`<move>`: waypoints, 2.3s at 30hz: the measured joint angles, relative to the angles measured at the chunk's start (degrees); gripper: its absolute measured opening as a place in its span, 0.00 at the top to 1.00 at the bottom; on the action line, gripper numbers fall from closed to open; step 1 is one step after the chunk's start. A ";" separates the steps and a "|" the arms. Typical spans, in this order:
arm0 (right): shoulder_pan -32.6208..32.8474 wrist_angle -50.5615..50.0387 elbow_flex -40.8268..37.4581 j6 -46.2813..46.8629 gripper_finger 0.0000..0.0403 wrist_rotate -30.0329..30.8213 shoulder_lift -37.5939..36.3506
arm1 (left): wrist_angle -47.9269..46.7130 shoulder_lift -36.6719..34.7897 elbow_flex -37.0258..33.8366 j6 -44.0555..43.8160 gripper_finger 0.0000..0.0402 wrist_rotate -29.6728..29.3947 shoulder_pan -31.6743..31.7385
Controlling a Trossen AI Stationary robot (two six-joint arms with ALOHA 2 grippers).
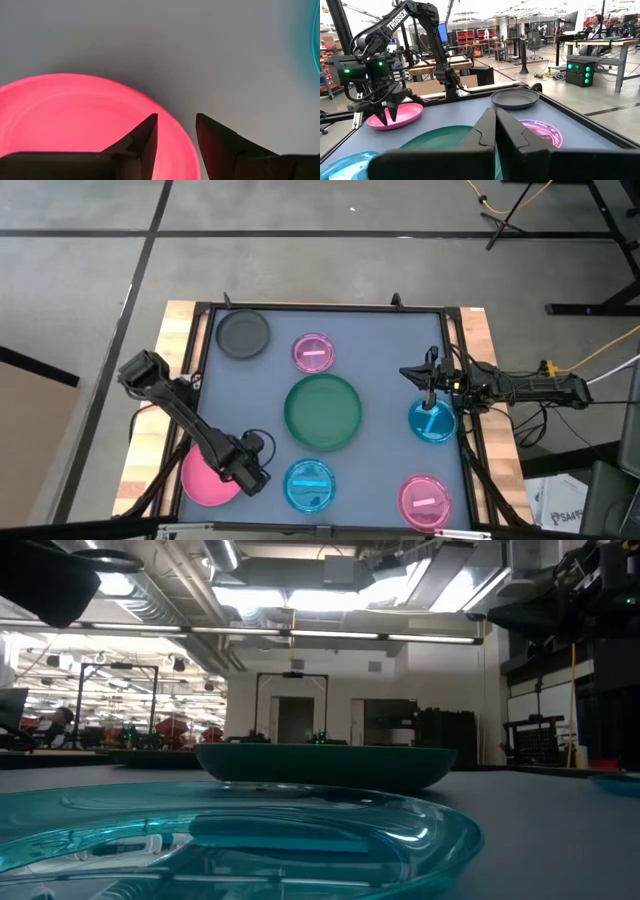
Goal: Stack plastic plates
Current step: Stack the pink plate on top of the green plate
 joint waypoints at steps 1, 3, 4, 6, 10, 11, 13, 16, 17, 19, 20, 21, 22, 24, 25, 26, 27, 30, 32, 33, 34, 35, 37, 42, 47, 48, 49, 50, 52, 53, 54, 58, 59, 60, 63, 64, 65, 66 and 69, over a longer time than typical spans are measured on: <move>-0.01 0.00 0.00 -0.01 1.00 0.00 0.00 | 0.18 0.28 0.00 -0.01 0.68 -0.02 0.00; 0.01 -0.02 0.00 0.01 1.00 -0.02 0.00 | 0.18 1.11 0.00 -0.05 0.68 -0.06 0.00; -0.01 -0.02 0.00 0.01 1.00 -0.02 0.00 | 0.18 1.60 0.00 -0.05 0.68 -0.01 0.00; 0.01 -0.04 0.00 0.01 1.00 -0.04 0.00 | 0.24 2.83 0.00 -0.07 0.68 0.45 0.05; 0.00 -0.04 0.00 0.03 1.00 -0.03 0.00 | 0.76 4.99 -0.01 -0.19 0.68 1.50 0.27; 0.01 -0.04 0.00 0.04 1.00 -0.04 0.00 | 0.78 5.49 0.00 -0.22 0.68 1.56 0.38; 0.01 -0.07 0.00 0.05 1.00 -0.04 0.00 | 0.75 6.27 0.00 -0.16 0.68 1.92 0.43; 0.01 -0.17 0.00 0.05 1.00 -0.07 0.00 | 0.68 6.72 0.04 0.34 0.69 1.93 0.50; 0.01 -0.20 0.00 0.05 1.00 -0.07 0.00 | 0.62 6.72 0.04 0.59 0.70 2.01 0.50; -0.01 -0.30 0.00 0.08 1.00 -0.05 0.00 | 0.58 6.72 0.07 1.50 0.74 2.05 0.50; -0.01 -0.39 0.00 0.08 1.00 -0.07 0.00 | 0.55 6.72 0.08 1.81 0.77 2.13 0.50; -0.01 -0.44 0.00 0.08 1.00 -0.05 0.00 | 0.47 6.71 0.11 2.18 0.80 2.23 0.49; 0.00 -0.43 0.00 0.08 1.00 -0.05 0.00 | 0.42 6.69 0.11 2.77 0.83 2.36 0.47; -0.01 -0.42 0.00 0.08 1.00 -0.06 0.00 | 0.35 6.65 0.17 3.63 0.89 2.43 0.44; 0.00 -0.42 0.00 0.09 1.00 -0.04 0.00 | 0.22 6.61 0.17 3.94 0.92 2.54 0.44; 0.01 -0.42 0.00 0.08 1.00 -0.04 0.00 | 0.04 6.57 0.21 4.41 0.94 2.58 0.44; 0.01 -0.42 0.00 0.08 1.00 -0.04 0.00 | -0.03 6.57 0.16 4.66 0.96 2.58 0.44; 0.00 -0.42 0.00 0.08 1.00 -0.05 0.00 | -0.17 6.59 0.17 5.05 0.98 2.57 0.39; 0.01 -0.44 0.00 0.08 1.00 -0.04 0.00 | -0.38 6.44 0.17 5.94 0.98 2.36 0.18; 0.01 -0.46 0.00 0.08 1.00 -0.04 0.00 | -0.57 6.20 0.17 6.35 0.99 2.29 0.17; 0.01 -0.50 0.00 0.08 1.00 -0.04 0.00 | -0.85 6.01 0.18 6.61 0.99 2.29 0.17; 0.01 -0.62 0.00 0.08 1.00 -0.04 0.00 | -1.42 5.88 0.44 7.09 0.99 2.26 0.17; 0.01 -0.92 0.00 0.08 1.00 -0.04 0.00 | -4.91 5.83 2.14 9.24 0.99 0.89 0.17; -0.01 -1.61 0.00 0.10 1.00 -0.04 0.00 | -15.40 6.02 9.40 15.60 0.99 -4.75 0.75; 0.01 -1.55 0.01 0.08 1.00 -0.04 0.00 | -22.11 5.98 17.01 25.94 0.99 -11.80 2.58; -0.01 -1.50 0.00 0.10 1.00 -0.04 0.00 | -22.23 5.98 18.42 28.33 0.99 -13.39 3.19; -0.01 -1.44 0.02 0.10 1.00 -0.04 0.00 | -22.34 5.98 19.84 30.73 0.99 -14.65 3.81; 0.01 -1.49 0.00 0.10 1.00 -0.04 0.00 | -22.31 5.98 21.09 33.28 1.00 -15.76 4.50; 0.01 -1.55 0.00 0.10 1.00 -0.04 0.00 | -21.60 5.95 23.19 38.11 1.00 -17.82 6.01; -0.01 -1.55 0.00 0.10 1.00 -0.02 0.00 | -21.19 5.95 24.15 40.46 1.00 -18.38 6.79; 0.00 -1.50 0.00 0.10 1.00 -0.02 0.00 | -20.66 5.95 25.00 43.01 1.00 -19.03 7.61; 0.01 -1.56 0.00 0.09 1.00 -0.02 0.00 | -16.69 5.89 26.87 54.14 1.00 -21.98 10.98; 0.01 -1.55 0.00 0.10 1.00 -0.01 0.00 | -15.08 5.89 27.03 56.91 1.00 -22.05 11.82; 0.01 -1.56 0.00 0.10 1.00 -0.01 0.00 | -13.13 5.89 27.04 59.93 1.00 -21.98 12.71; -0.01 -1.59 0.00 0.10 1.00 0.00 0.00 | -6.64 6.10 27.04 68.79 1.00 -21.09 15.70; 0.01 -1.57 0.00 0.10 1.00 0.00 0.00 | -4.15 6.18 27.06 71.56 1.00 -20.42 16.65; -0.01 -1.60 0.00 0.10 1.00 0.00 0.00 | -1.89 6.39 27.06 74.00 1.00 -19.34 17.56; 0.01 -1.60 0.00 0.11 1.00 0.00 0.00 | 0.26 6.82 27.10 76.39 1.00 -18.38 18.45; 0.01 -1.66 0.00 0.12 1.00 -0.01 0.00 | 5.79 8.05 27.10 82.28 1.00 -15.82 20.45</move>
